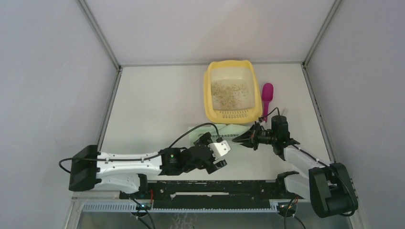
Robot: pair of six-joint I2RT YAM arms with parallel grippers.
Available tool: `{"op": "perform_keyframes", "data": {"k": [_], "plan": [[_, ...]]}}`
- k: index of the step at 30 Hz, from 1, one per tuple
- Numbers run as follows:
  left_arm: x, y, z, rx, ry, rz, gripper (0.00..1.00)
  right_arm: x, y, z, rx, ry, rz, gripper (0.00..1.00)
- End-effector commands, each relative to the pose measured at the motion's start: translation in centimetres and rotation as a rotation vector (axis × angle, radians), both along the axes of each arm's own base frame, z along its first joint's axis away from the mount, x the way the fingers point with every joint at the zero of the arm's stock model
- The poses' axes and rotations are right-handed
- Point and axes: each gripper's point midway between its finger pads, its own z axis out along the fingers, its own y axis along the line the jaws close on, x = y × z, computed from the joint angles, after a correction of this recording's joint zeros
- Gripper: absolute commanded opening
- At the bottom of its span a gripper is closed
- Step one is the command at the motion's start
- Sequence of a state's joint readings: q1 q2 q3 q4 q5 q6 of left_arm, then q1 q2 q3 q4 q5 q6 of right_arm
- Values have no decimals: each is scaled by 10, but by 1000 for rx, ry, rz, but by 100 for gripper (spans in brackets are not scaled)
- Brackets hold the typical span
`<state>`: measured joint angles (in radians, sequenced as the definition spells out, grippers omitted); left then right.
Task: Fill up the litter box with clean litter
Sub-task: Close the cat litter bag at the center of the board.
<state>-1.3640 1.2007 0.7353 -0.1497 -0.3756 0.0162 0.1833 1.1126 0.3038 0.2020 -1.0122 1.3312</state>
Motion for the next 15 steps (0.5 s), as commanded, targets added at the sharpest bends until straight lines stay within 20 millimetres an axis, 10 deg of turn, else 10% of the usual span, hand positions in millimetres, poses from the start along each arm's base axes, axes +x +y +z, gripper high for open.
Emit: {"op": "perform_keyframes", "data": {"k": [1,15], "plan": [[11,-30,28,-82,-63,-16,100,3,4,38,83,-150,81,0],[37,-22,3,-78,26,-4,67,5,2,41,104,-159,95,0]]}}
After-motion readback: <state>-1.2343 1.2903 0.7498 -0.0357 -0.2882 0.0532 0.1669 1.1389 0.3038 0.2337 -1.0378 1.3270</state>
